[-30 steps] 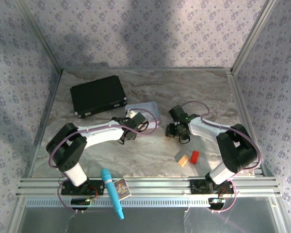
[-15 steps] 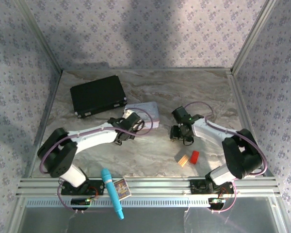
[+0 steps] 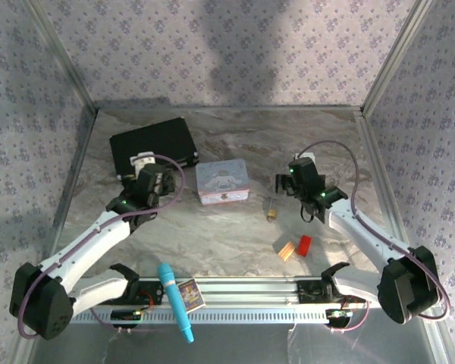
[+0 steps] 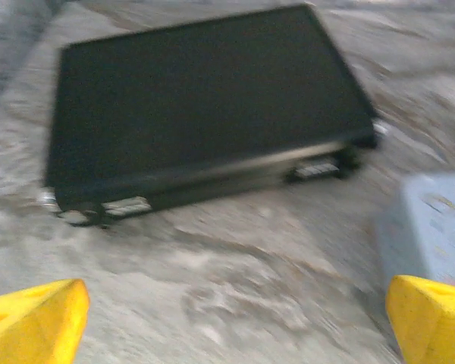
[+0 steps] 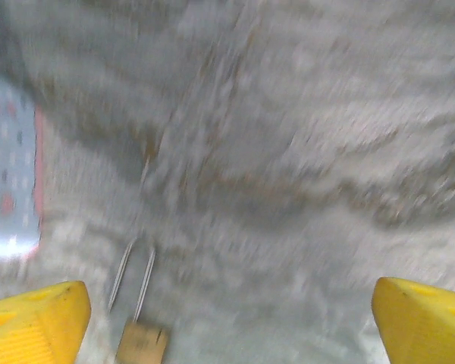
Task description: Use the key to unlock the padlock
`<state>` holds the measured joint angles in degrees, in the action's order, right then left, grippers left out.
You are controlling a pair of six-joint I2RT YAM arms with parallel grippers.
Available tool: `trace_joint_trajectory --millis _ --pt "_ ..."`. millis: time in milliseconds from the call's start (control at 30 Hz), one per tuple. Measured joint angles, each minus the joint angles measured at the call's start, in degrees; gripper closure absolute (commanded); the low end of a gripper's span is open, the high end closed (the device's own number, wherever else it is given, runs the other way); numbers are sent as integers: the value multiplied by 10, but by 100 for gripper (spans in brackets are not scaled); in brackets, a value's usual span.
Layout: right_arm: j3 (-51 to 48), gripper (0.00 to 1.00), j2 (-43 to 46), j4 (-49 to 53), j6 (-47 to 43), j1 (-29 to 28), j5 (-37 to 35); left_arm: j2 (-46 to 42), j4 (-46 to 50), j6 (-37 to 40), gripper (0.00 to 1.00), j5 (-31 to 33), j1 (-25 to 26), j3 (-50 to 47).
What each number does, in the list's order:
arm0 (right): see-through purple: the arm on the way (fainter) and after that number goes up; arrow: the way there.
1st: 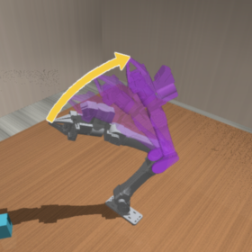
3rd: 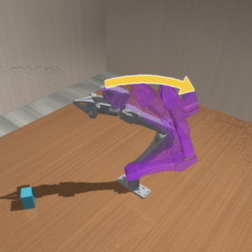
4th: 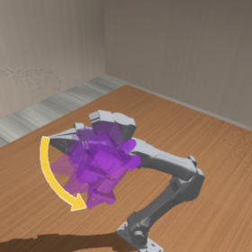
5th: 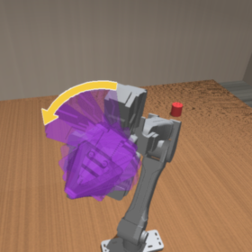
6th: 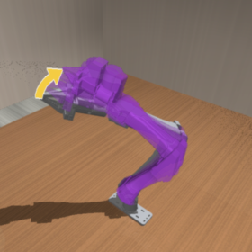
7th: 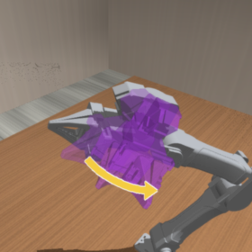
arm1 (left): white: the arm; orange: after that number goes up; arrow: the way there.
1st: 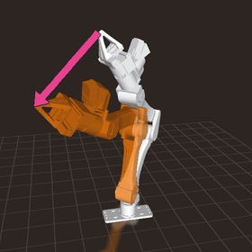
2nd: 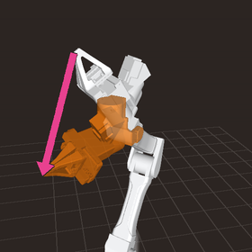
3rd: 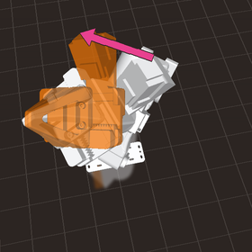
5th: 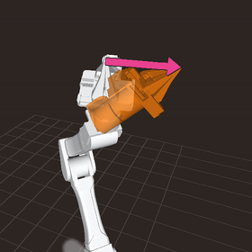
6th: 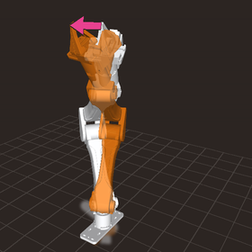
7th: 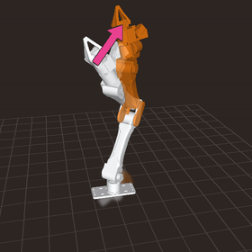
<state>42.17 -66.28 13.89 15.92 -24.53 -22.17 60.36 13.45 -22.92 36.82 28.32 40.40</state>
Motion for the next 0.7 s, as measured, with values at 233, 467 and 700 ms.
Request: trace_joint_trajectory --millis 233,467,700 --pt "-100 2 -56 -208 -119 129 -26 88 -106 50 0 64 -130 -14" --pt "-189 3 -109 -400 -141 231 40 145 -278 133 0 -53 -218 -101" --pt "-211 4 -183 -562 -143 272 128 221 -441 159 0 -182 -291 -141"
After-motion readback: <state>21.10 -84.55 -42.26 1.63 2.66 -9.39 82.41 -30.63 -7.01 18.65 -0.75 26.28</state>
